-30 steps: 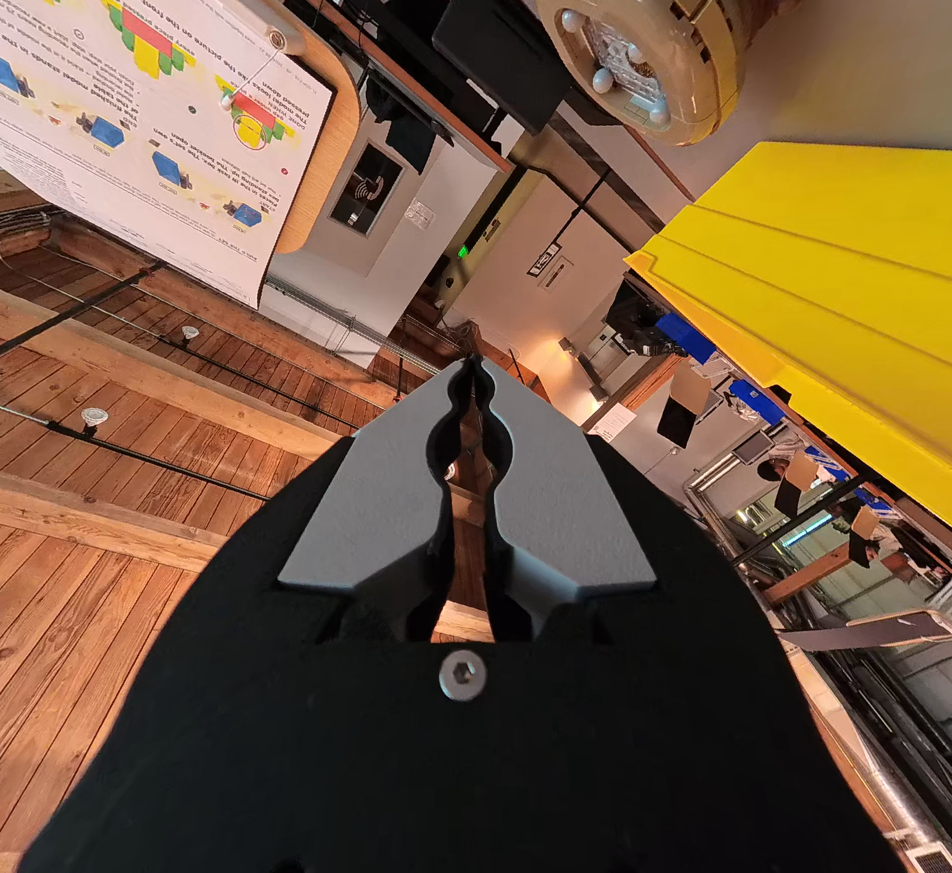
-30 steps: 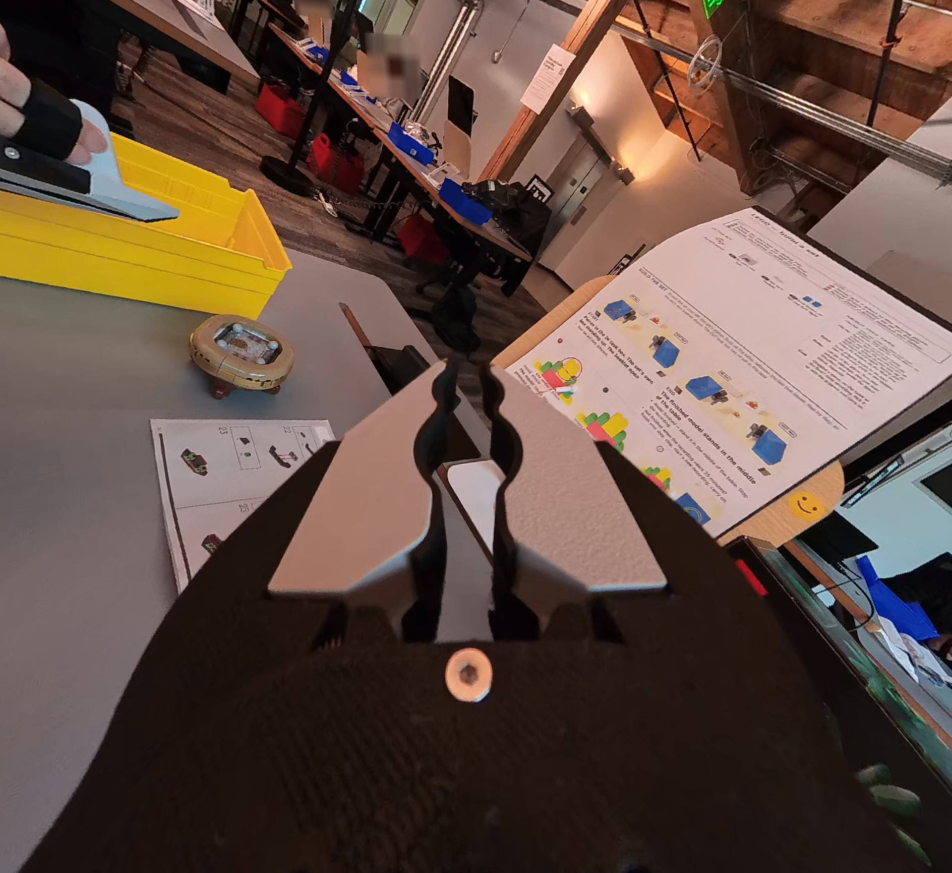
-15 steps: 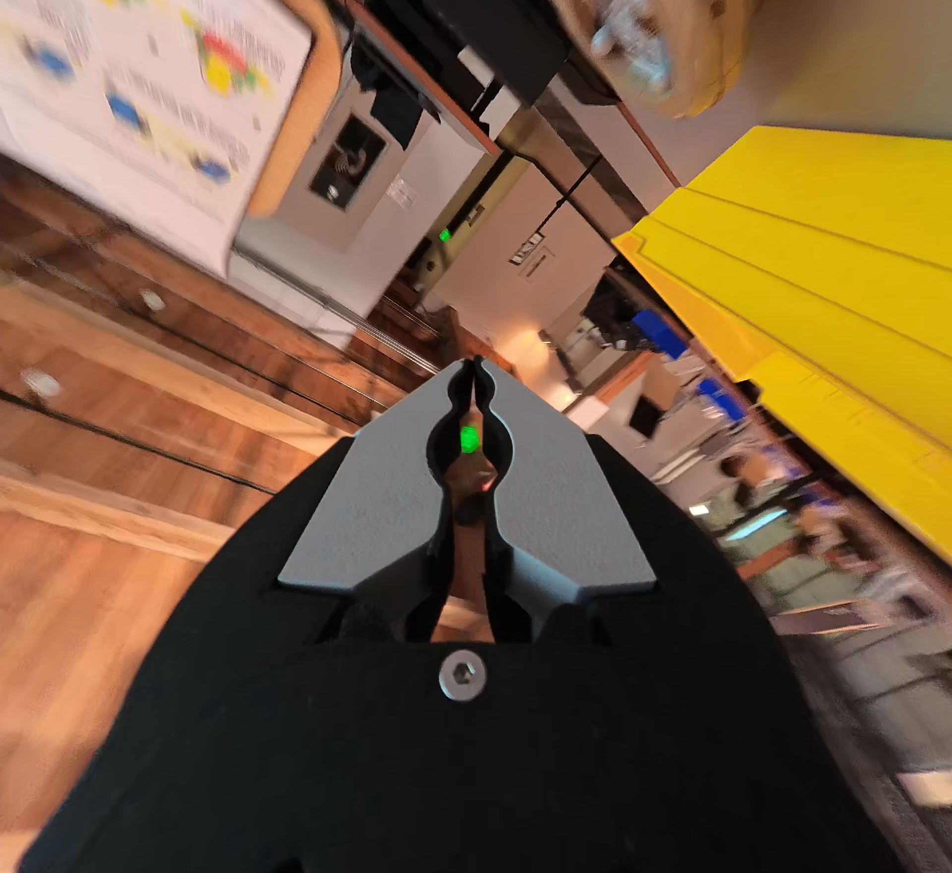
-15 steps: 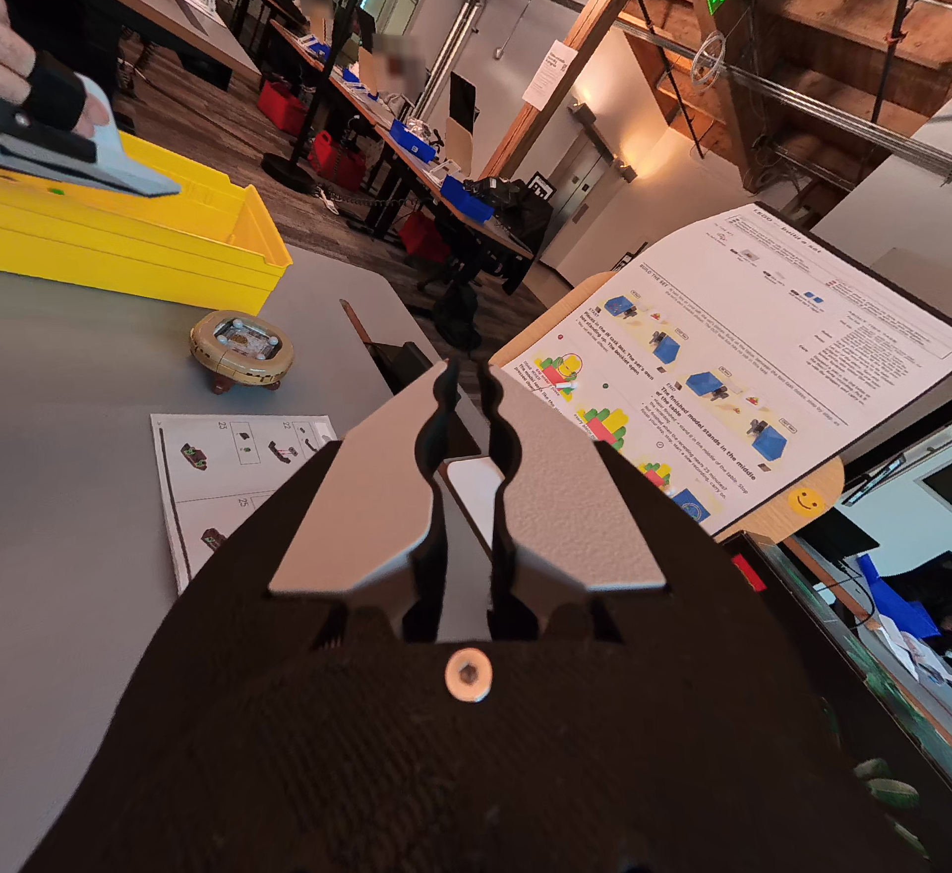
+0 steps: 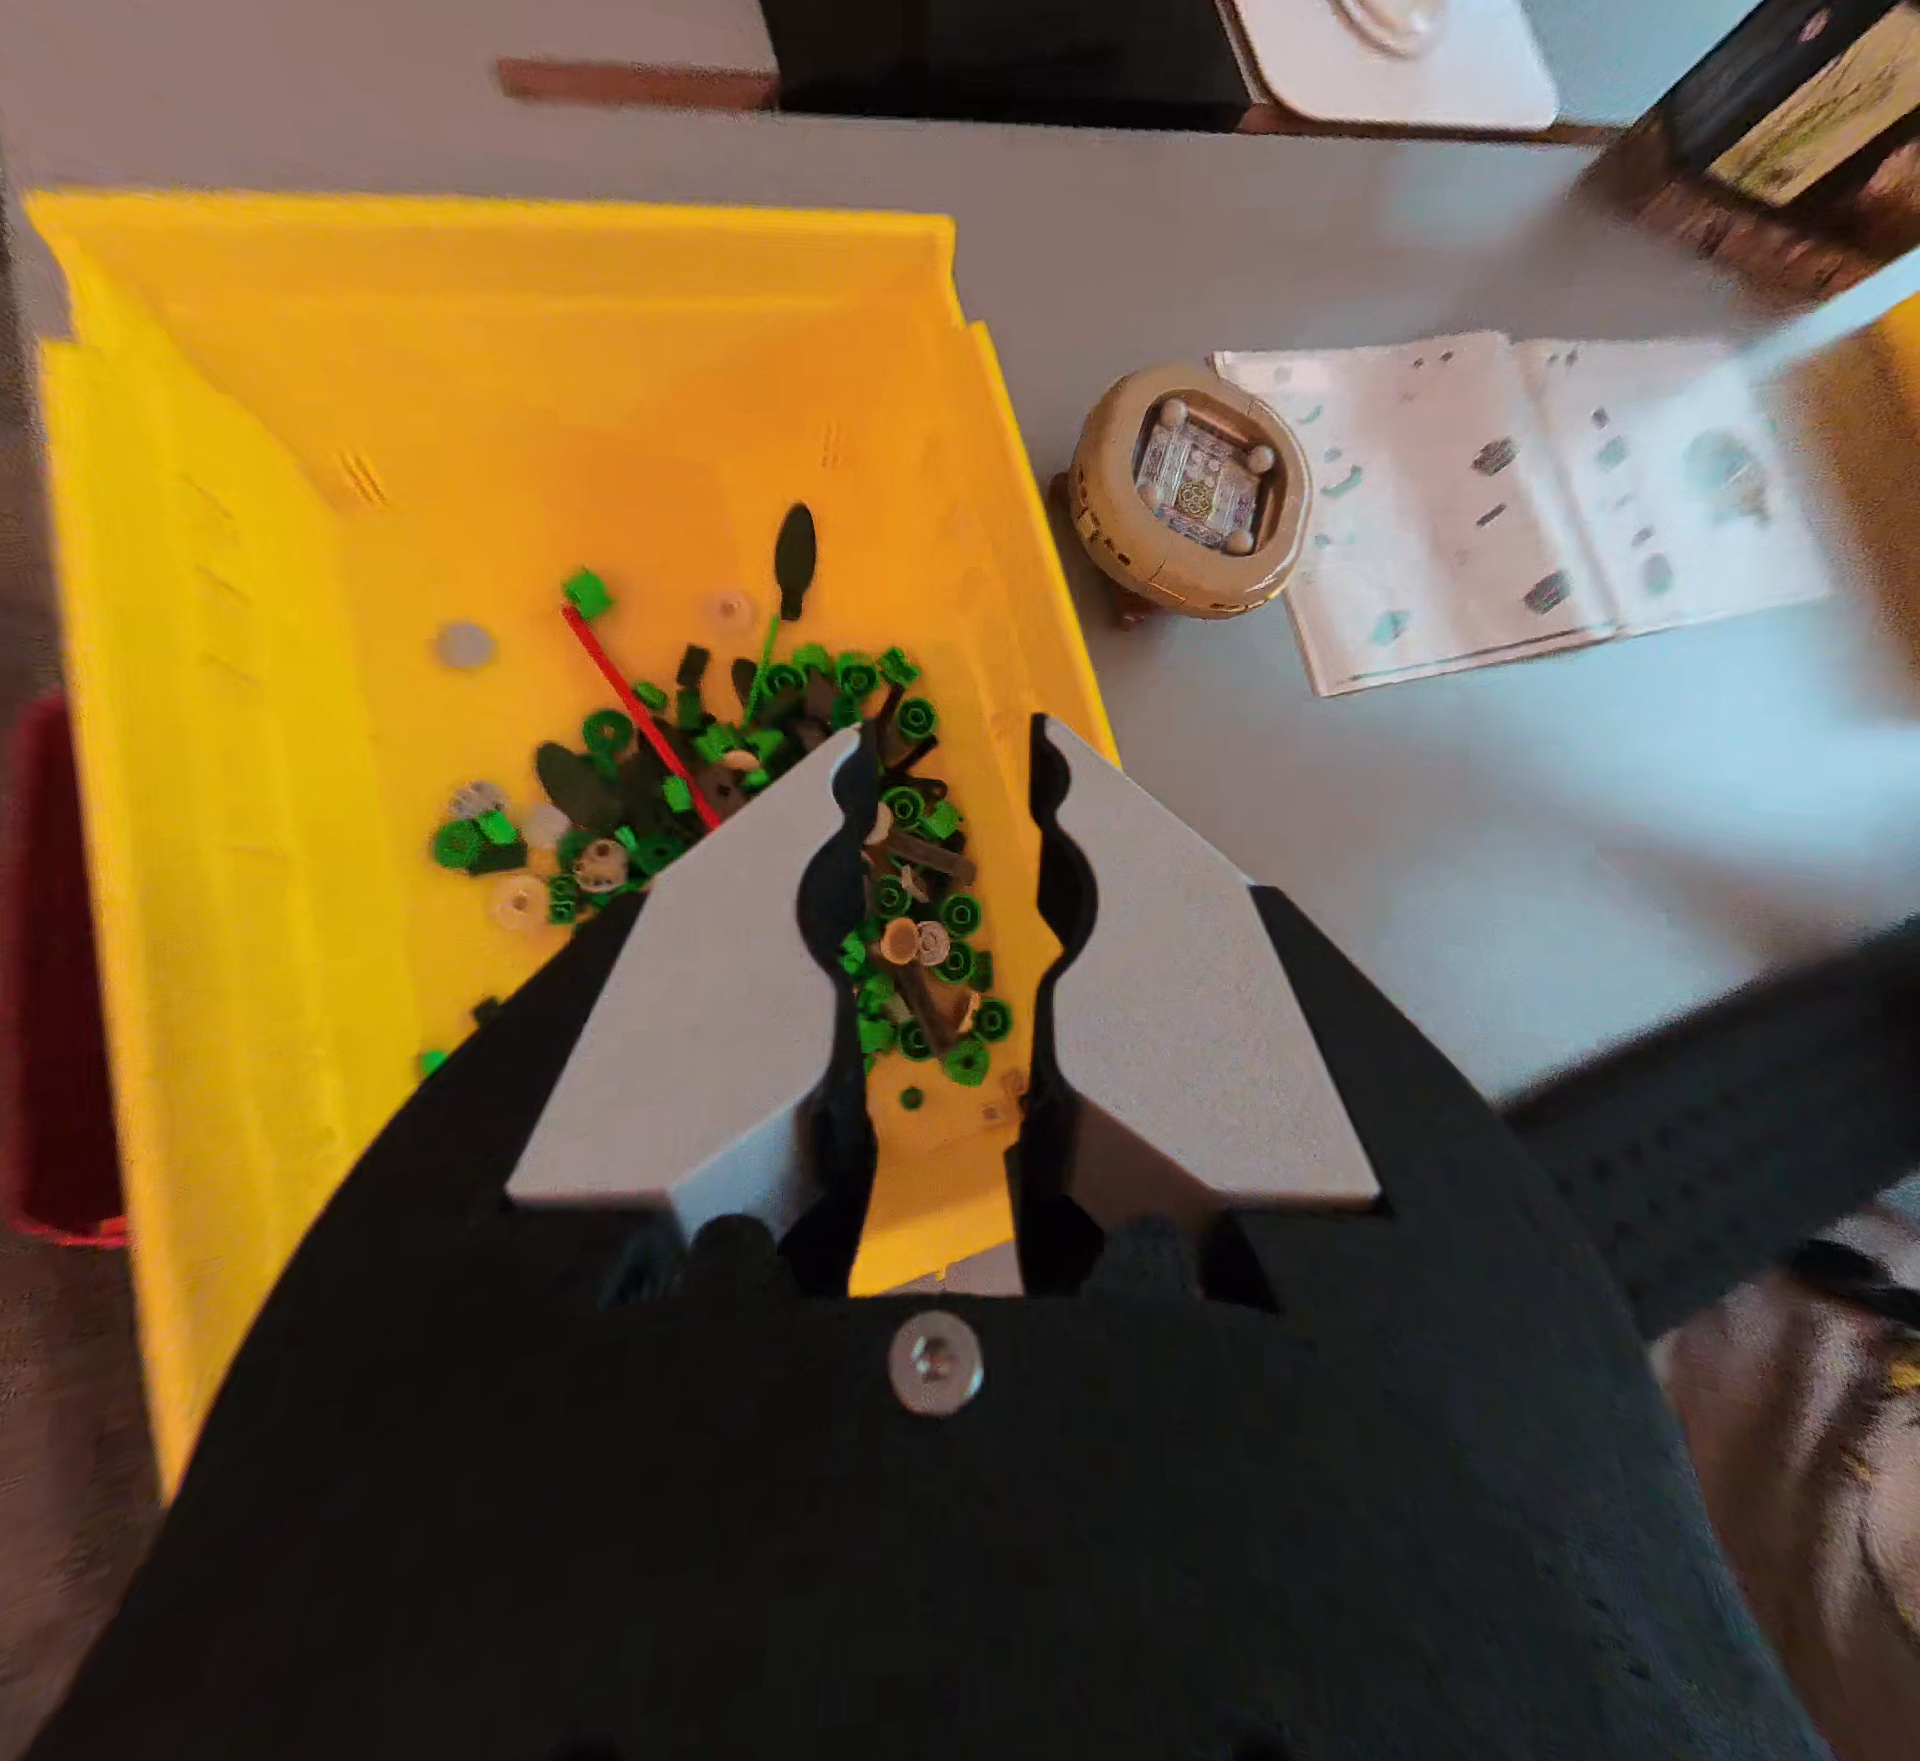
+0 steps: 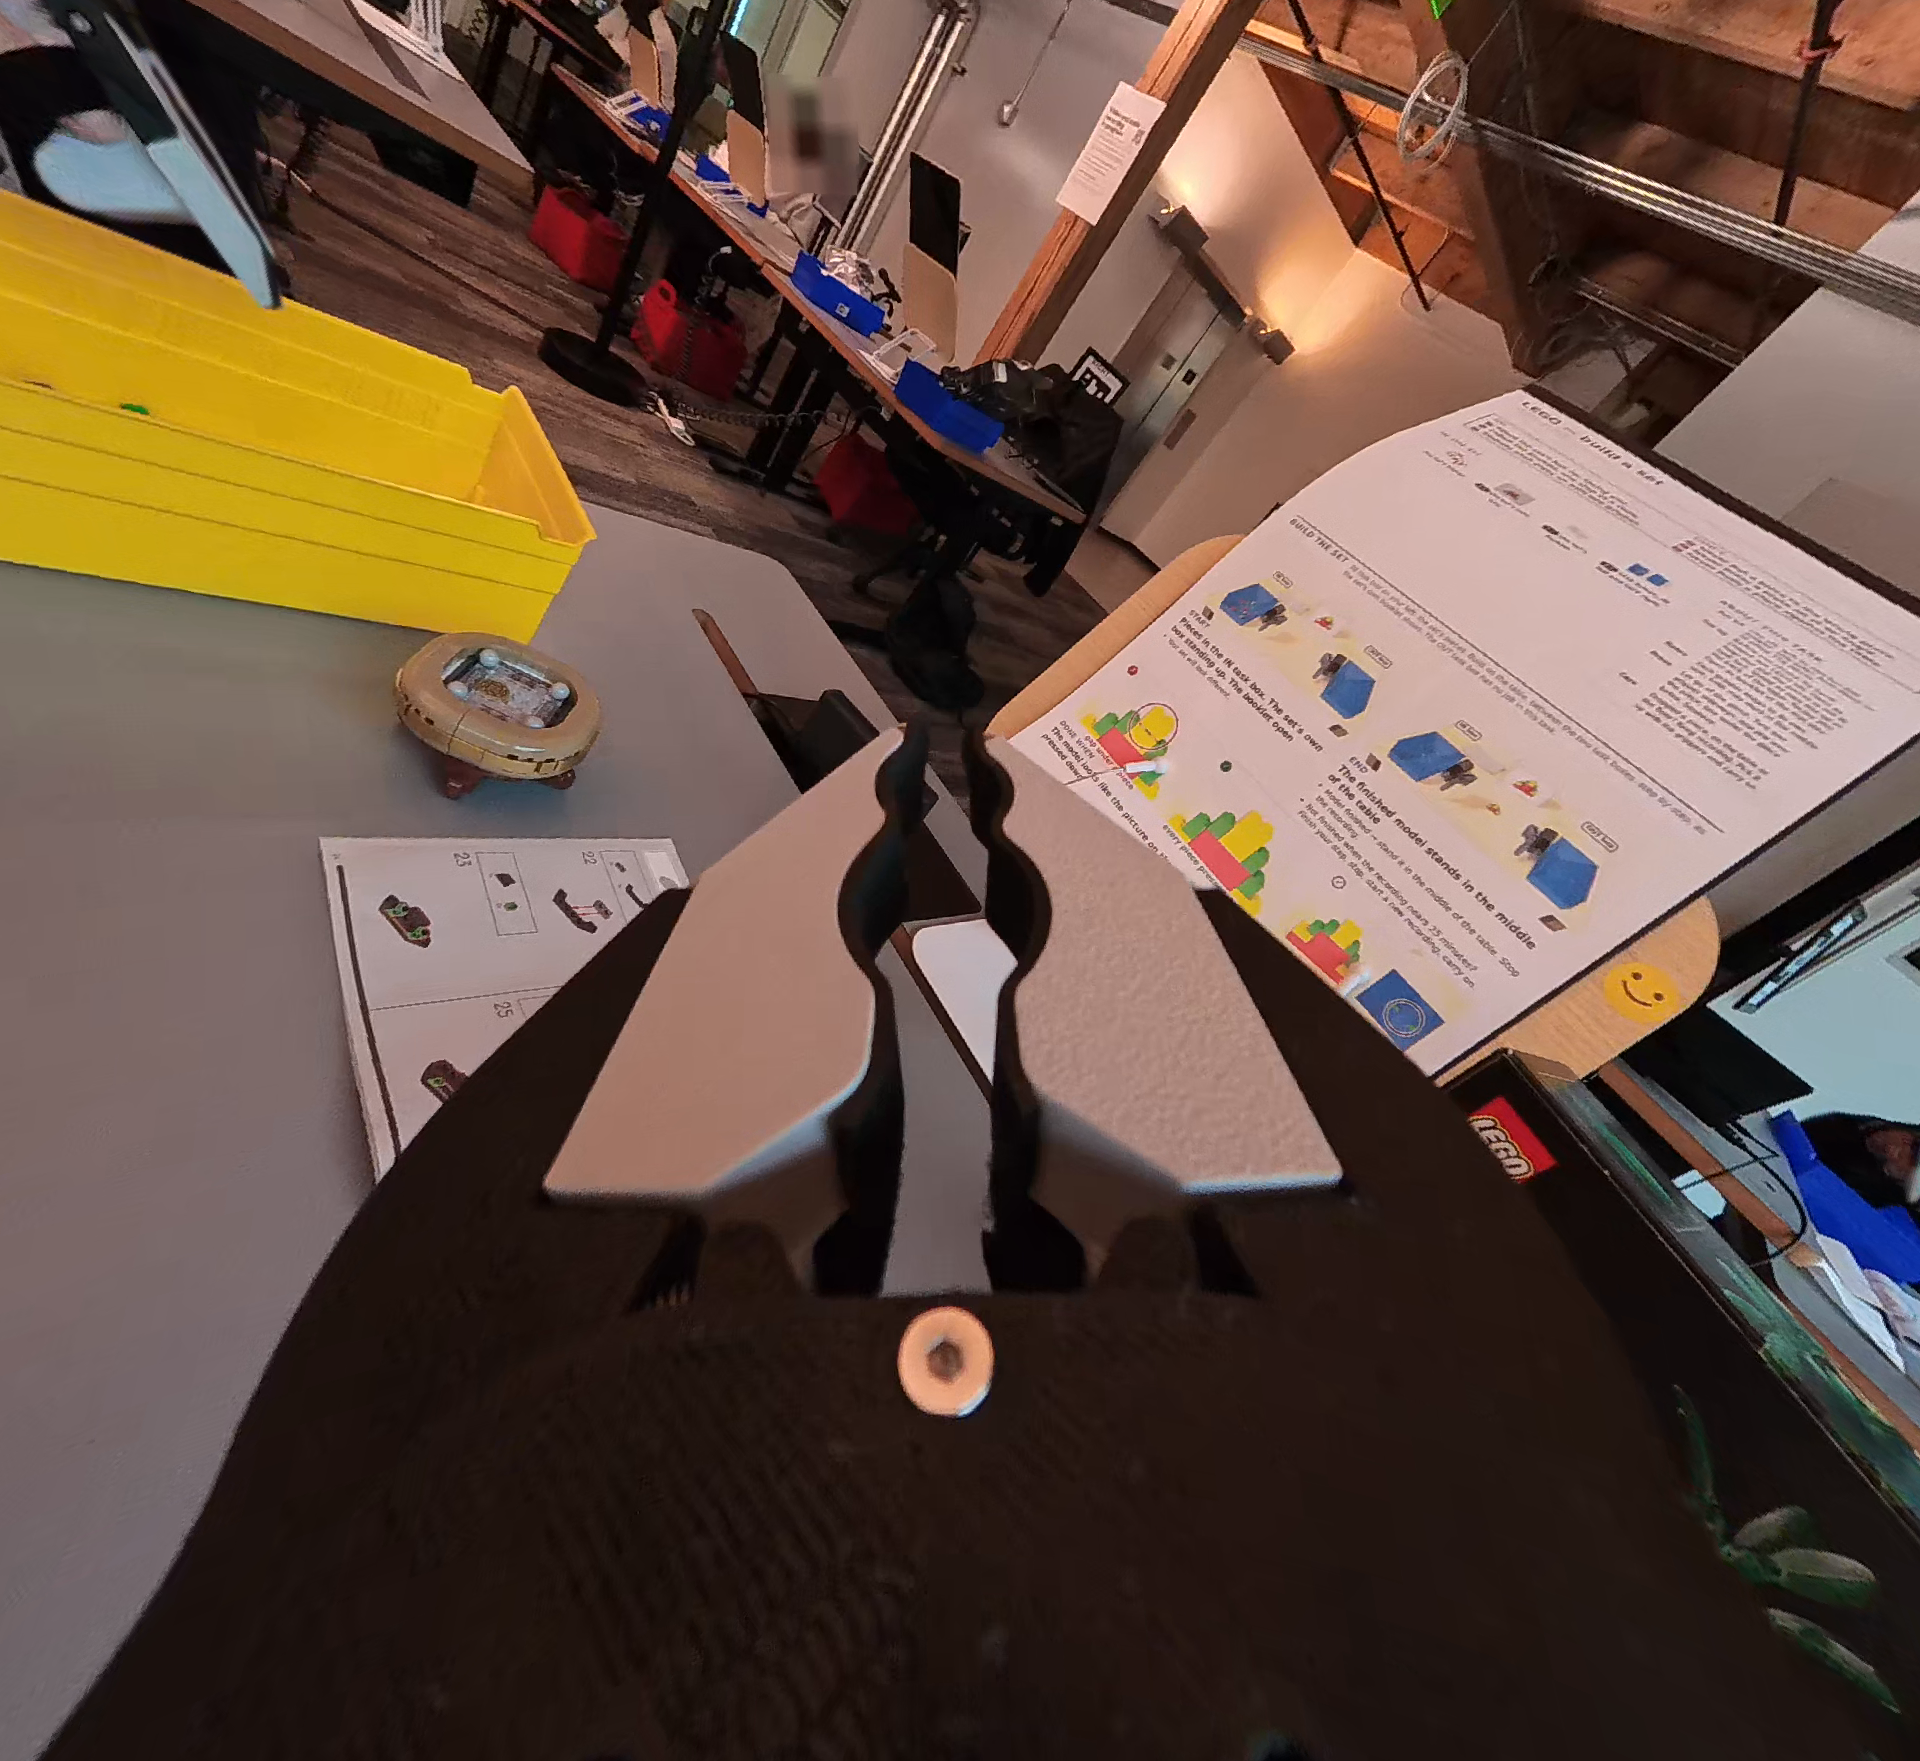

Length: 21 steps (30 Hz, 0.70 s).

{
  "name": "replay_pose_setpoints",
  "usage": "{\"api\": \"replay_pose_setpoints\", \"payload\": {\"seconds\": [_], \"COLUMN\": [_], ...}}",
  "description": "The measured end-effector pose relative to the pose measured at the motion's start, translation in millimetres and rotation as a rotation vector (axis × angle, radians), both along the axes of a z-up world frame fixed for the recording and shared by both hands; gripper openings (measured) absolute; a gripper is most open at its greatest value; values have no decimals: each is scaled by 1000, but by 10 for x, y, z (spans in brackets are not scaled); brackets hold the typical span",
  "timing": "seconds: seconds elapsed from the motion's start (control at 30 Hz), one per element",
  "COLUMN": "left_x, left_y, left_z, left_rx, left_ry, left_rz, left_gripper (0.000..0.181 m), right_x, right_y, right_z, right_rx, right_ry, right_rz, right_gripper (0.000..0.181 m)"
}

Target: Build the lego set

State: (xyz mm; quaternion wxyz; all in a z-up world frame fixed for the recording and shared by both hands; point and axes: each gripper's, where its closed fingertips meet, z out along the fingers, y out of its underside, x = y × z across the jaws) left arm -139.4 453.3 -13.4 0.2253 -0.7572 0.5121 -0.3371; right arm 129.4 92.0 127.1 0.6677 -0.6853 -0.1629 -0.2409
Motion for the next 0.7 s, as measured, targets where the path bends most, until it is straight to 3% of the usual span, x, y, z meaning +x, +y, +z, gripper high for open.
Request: {"api": "replay_pose_setpoints", "payload": {"seconds": [0.1, 0.27, 0.7], "left_x": [-69, -177, -87], "left_y": [148, 339, 407], "left_z": [-259, -591, -662], "left_rx": [-76, -19, 72], "left_ry": [-18, 31, 83], "left_rz": [48, 91, 42], "left_gripper": [26, 25, 22], "right_x": [5, 70, 107], "right_y": [3, 1, -18], "right_z": [-27, -87, -13], "right_rx": [-10, -36, 31], "right_ry": [-5, -10, 37], "right_rz": [-5, -31, -53], "right_gripper": [6, 6, 23]}}
